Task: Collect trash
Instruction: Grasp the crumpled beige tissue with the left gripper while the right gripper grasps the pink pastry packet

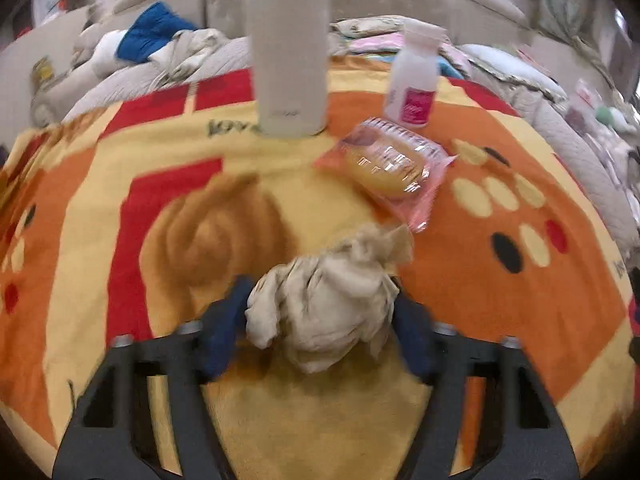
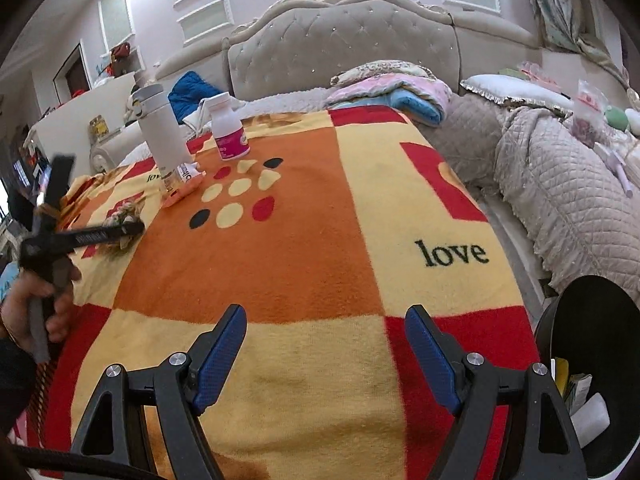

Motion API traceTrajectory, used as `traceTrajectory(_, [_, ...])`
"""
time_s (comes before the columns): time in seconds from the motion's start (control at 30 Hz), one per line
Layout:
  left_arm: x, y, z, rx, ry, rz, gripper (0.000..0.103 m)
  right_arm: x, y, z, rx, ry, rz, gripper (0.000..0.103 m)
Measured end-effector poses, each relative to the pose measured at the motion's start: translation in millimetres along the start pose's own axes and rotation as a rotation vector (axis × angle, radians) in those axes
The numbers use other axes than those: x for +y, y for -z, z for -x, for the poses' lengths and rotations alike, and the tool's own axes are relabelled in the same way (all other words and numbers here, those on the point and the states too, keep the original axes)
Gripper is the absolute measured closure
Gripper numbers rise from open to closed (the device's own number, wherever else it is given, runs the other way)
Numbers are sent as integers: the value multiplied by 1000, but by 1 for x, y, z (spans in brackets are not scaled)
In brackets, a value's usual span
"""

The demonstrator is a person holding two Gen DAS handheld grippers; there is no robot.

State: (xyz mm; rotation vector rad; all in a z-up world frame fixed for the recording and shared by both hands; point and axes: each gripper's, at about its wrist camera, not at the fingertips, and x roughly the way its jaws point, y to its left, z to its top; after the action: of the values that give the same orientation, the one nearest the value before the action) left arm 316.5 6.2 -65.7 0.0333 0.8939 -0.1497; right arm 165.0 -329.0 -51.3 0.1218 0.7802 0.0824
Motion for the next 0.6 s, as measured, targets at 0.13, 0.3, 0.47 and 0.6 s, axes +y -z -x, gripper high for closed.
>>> traceTrajectory(0.13, [17,12,29,-45,-14,107,72,5,-2,14,-83,-8,-5,24])
traceTrajectory(0.3, [22,54,83,-80,-22,138,72,31,-11,17,-151,-99,16,24])
traceTrajectory(0.47, [13,93,81,-46,-43,148,71,79,-47,-27,-40,-231,70,24])
traceTrajectory(0.6, [16,97,76,-34,-66,188,68,130,-89,-71,21,-302,165,17])
